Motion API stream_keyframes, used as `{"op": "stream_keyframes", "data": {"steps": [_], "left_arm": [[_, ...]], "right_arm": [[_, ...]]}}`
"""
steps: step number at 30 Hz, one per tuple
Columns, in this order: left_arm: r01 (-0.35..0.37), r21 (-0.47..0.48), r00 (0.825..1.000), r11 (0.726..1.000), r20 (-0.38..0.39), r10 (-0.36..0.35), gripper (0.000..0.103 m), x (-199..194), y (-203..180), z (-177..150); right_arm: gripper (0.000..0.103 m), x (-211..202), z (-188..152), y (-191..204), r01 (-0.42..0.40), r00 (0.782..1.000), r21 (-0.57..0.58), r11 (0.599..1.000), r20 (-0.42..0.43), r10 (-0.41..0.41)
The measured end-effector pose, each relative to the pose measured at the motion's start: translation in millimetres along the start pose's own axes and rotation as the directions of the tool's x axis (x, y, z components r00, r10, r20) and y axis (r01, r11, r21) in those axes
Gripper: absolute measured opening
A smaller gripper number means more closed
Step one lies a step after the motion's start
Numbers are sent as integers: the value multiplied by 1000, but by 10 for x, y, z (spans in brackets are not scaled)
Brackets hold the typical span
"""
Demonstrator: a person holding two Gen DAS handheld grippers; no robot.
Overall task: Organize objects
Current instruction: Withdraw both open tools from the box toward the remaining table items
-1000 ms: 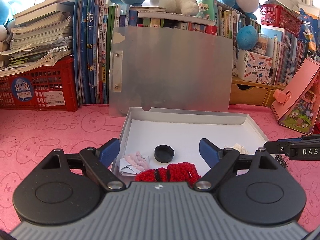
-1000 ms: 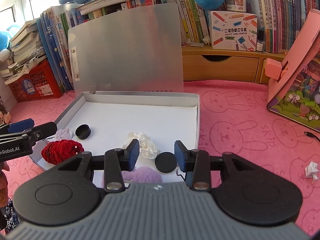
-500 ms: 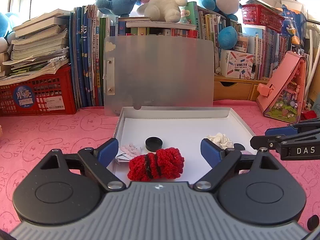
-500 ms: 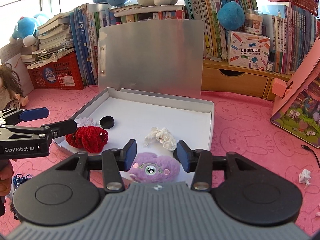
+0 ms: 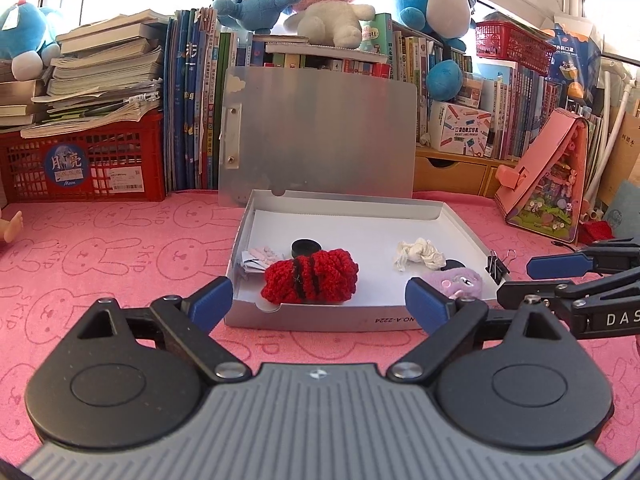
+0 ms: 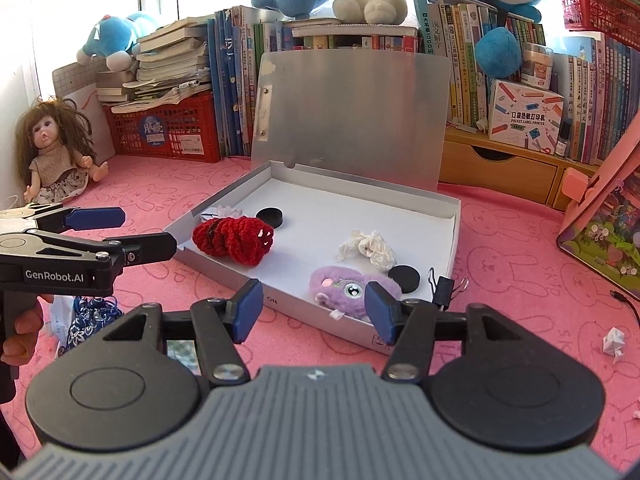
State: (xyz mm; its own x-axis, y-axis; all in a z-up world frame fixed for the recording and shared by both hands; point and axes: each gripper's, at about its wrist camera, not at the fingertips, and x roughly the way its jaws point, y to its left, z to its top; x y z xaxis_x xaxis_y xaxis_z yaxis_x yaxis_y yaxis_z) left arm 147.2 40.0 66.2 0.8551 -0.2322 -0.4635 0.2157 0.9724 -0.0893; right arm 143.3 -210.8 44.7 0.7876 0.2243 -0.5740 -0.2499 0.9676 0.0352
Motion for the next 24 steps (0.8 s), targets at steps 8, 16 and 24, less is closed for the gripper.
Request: {"op": "stream_keyframes", "data": {"steps": [8, 16, 24], "left_arm": [[-23, 15, 1000, 1000, 20, 23, 98, -311, 74, -229], [-39, 74, 999, 997, 25, 37, 100, -543, 79, -551], [-36, 85, 999, 996, -26, 38, 100, -579, 56, -838]], "right_arm": [[86, -168, -271, 88, -48, 999, -42, 998, 23, 49], [97, -321, -577, 153, -91, 994, -70, 993, 45, 95], [103, -451, -881, 217, -113, 993, -137, 984, 27, 118]]}}
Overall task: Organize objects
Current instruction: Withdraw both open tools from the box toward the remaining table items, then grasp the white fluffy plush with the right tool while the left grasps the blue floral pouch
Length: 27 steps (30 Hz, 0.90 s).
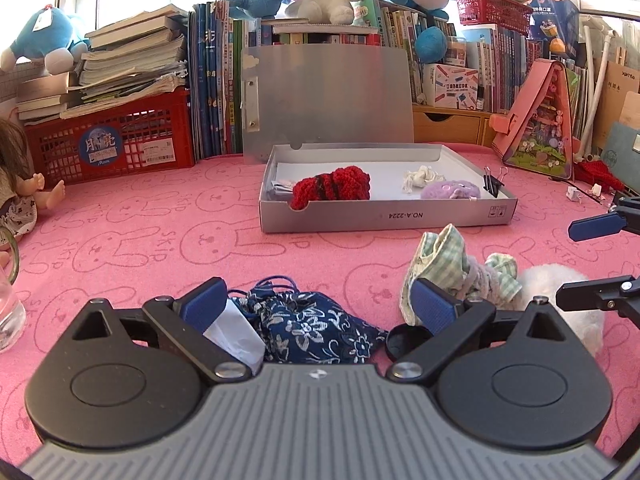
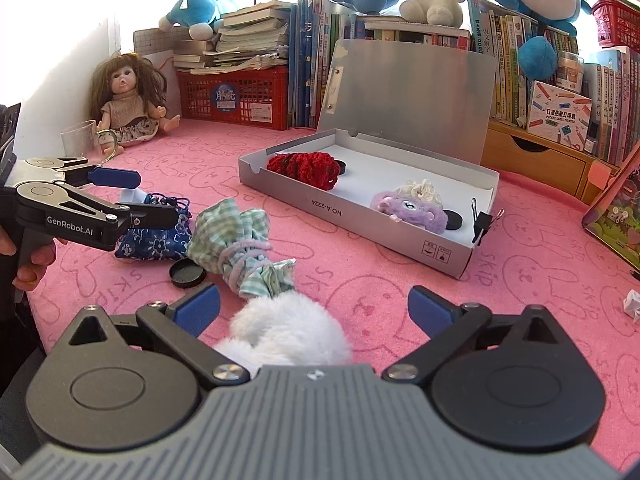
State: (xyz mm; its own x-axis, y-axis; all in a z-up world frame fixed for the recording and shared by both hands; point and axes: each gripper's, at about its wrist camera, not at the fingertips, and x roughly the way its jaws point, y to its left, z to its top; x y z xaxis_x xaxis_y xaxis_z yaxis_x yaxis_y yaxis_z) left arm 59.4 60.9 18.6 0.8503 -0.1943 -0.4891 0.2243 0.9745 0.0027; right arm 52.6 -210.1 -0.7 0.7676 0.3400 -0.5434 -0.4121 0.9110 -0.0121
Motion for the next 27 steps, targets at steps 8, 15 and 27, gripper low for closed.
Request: {"op": "stream_keyframes", "data": {"steps": [8, 15, 27], "left_arm": [[-13, -50, 1000, 999, 9, 14, 97, -19, -65, -160], [-11, -30, 1000, 999, 21, 12, 86, -66, -148, -203], [-67, 10, 998, 998, 6, 67, 96, 25, -79, -221]], "right_arm": [[103, 27, -265, 45, 4, 1000, 35, 999, -21, -3], [103, 113, -369, 82, 17, 999, 62, 998, -35, -15], [103, 149, -378, 62, 13, 999, 94, 995, -47, -9]]}}
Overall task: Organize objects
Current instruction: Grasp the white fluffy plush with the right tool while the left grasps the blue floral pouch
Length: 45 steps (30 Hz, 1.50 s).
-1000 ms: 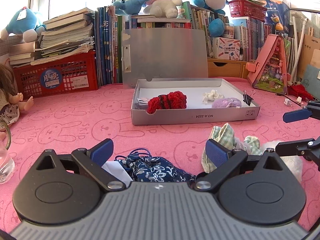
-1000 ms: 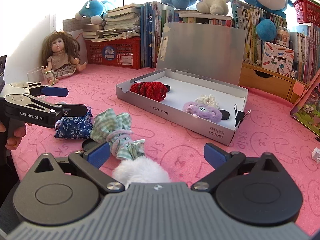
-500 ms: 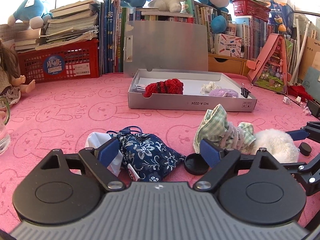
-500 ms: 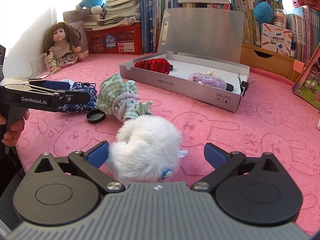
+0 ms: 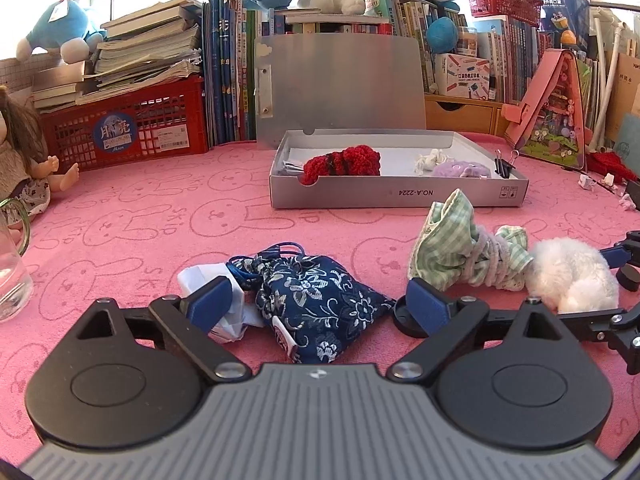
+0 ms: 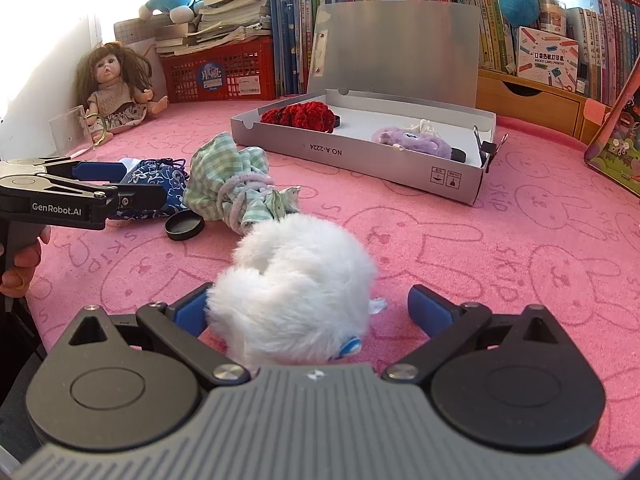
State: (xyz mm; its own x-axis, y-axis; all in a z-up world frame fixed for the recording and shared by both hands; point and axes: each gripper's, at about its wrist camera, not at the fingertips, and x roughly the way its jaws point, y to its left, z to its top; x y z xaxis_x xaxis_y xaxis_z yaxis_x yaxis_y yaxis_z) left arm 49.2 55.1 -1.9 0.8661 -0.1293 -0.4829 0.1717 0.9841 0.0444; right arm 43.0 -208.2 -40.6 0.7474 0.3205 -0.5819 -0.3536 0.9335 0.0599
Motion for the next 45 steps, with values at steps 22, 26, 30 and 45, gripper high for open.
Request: {"op": "stream_keyframes", "data": {"steps": [22, 26, 30, 45], "left_arm": [[-13, -29, 999, 999, 33, 14, 63, -51, -78, 100], [-82, 18, 997, 996, -2, 82, 67, 46, -160, 51], [-74, 10, 997, 997, -30, 74, 79, 123, -158, -3], [-91, 42, 995, 995, -37, 92, 80, 205, -229, 0]], "right_arm": [[103, -5, -2, -41, 1, 1000, 35, 999, 12, -2], [102, -12, 0, -43, 3, 1000, 39, 999, 17, -4], [101, -21, -8, -43, 2, 1000, 40, 999, 19, -2], [90, -53, -43, 70, -15, 999, -48, 999, 40, 17]]}}
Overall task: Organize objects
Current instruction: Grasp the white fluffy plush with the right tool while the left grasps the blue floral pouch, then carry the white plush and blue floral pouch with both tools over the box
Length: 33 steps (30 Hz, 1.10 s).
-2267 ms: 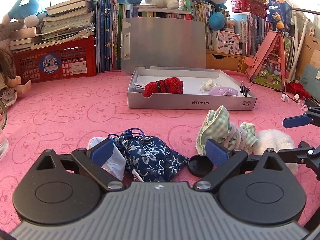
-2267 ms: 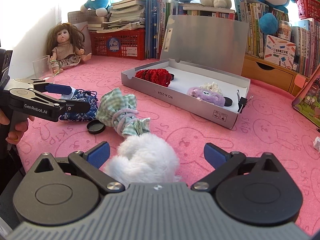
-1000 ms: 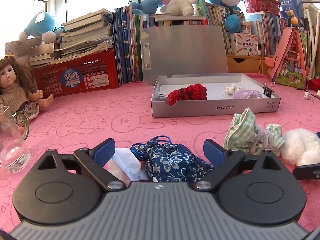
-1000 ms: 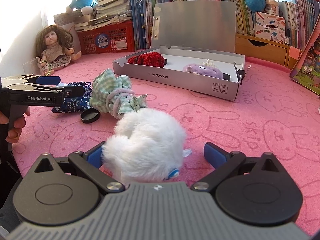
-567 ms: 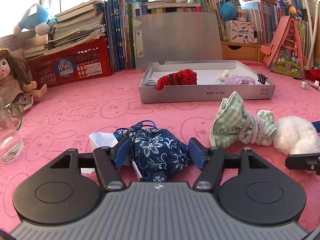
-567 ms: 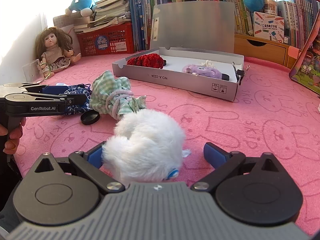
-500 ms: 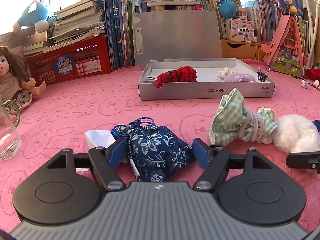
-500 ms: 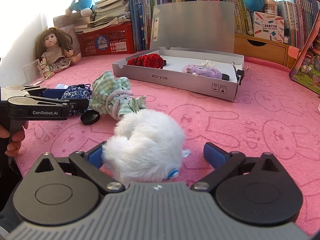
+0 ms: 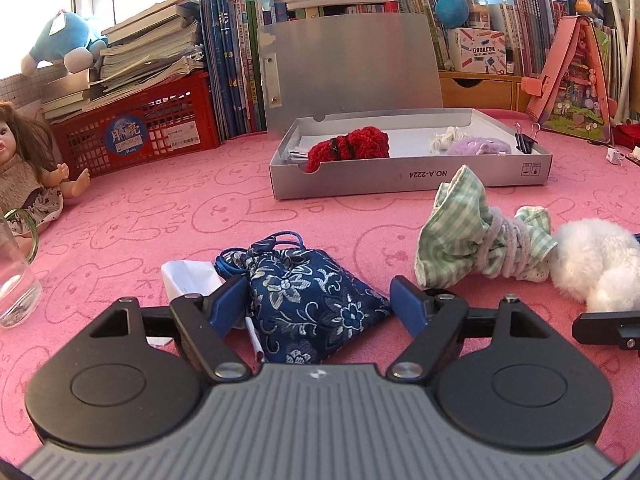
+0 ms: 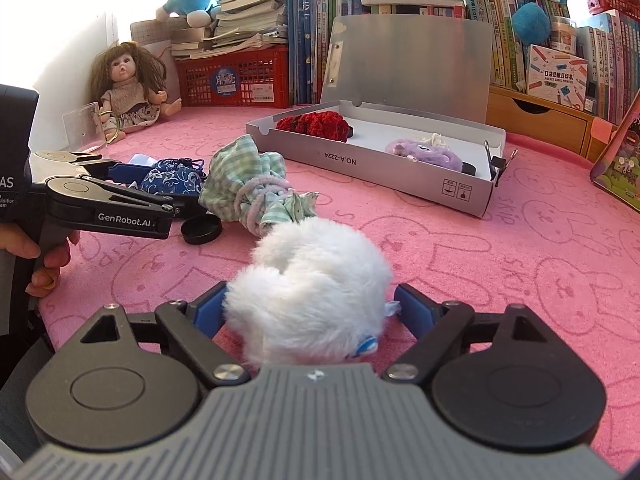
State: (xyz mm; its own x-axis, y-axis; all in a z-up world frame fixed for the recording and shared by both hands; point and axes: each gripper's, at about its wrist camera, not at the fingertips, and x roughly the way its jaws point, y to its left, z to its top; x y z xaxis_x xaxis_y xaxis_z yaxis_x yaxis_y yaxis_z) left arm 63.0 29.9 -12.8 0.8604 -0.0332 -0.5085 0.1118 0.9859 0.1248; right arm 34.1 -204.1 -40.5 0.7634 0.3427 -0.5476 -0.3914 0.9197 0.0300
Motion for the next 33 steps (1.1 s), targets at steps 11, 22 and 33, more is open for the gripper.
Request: {"op": "stream_keyframes", "data": {"steps": [11, 22, 33], "left_arm": [[-2, -71, 1000, 997, 19, 4, 56, -84, 97, 5], [-9, -36, 1000, 999, -13, 9, 68, 49, 20, 51], [2, -53, 1000, 999, 3, -2, 51, 5, -5, 250]], "right_arm": [[71, -61, -32, 11, 6, 999, -16, 1000, 49, -6], [70, -114, -5, -77, 53, 996, 59, 997, 68, -57], [70, -146, 134, -216, 88, 992, 124, 988, 80, -99]]}}
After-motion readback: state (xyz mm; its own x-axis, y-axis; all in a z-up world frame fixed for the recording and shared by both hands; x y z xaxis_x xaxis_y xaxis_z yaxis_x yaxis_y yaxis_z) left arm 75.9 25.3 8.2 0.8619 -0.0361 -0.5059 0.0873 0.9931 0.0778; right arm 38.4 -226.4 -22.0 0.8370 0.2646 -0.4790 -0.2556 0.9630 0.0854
